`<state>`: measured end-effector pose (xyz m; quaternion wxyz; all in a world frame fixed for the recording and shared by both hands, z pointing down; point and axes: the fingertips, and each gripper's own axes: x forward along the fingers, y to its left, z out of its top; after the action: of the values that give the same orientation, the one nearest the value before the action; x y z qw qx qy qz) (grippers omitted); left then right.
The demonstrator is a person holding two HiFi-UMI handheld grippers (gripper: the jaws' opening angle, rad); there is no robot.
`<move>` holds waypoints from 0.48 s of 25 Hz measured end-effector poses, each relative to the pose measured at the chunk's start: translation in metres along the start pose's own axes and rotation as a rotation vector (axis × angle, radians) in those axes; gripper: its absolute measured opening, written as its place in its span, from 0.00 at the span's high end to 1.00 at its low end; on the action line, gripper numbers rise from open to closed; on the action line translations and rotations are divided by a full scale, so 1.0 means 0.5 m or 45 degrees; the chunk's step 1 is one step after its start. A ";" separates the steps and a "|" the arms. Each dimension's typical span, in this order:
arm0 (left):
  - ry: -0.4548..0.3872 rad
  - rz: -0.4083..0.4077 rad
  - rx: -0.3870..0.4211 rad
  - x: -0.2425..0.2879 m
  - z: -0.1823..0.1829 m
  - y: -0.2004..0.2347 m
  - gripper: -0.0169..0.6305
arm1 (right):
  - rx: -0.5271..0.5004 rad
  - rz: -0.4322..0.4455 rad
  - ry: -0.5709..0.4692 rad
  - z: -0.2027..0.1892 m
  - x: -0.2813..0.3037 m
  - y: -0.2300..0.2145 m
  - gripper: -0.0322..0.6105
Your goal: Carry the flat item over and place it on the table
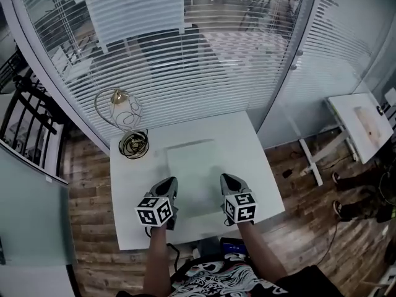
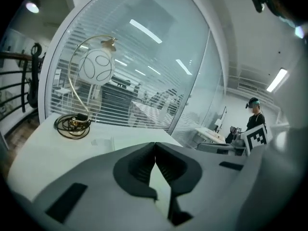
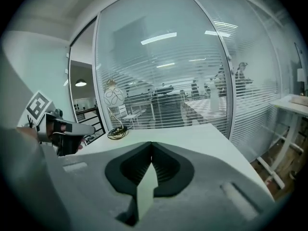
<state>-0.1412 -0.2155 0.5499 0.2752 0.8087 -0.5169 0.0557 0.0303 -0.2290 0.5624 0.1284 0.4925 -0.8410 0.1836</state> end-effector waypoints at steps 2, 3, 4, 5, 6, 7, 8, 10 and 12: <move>-0.040 0.001 0.022 -0.019 0.007 -0.019 0.96 | -0.005 0.009 -0.010 0.002 -0.013 0.018 0.94; -0.061 0.008 0.014 -0.029 0.008 -0.025 0.96 | -0.006 0.017 -0.013 0.001 -0.020 0.028 0.94; -0.075 0.022 0.007 -0.037 0.008 -0.030 0.96 | -0.007 0.022 -0.017 0.001 -0.028 0.036 0.94; -0.084 0.042 0.009 -0.046 0.007 -0.034 0.96 | -0.009 0.023 -0.022 0.000 -0.036 0.041 0.94; -0.093 0.063 0.018 -0.054 0.006 -0.038 0.96 | -0.012 0.017 -0.027 0.001 -0.045 0.045 0.94; -0.105 0.080 0.027 -0.063 0.007 -0.043 0.96 | -0.014 0.008 -0.033 0.002 -0.053 0.047 0.94; -0.117 0.090 0.035 -0.073 0.009 -0.049 0.96 | -0.014 -0.001 -0.042 0.004 -0.062 0.048 0.94; -0.142 0.098 0.059 -0.092 0.018 -0.063 0.96 | -0.011 -0.017 -0.066 0.013 -0.077 0.050 0.94; -0.170 0.101 0.081 -0.112 0.028 -0.073 0.96 | -0.004 -0.019 -0.099 0.023 -0.092 0.056 0.94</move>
<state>-0.1380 -0.1659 0.5027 0.2118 0.7978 -0.5638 0.0287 0.0274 -0.1853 0.5287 0.0978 0.5052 -0.8420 0.1620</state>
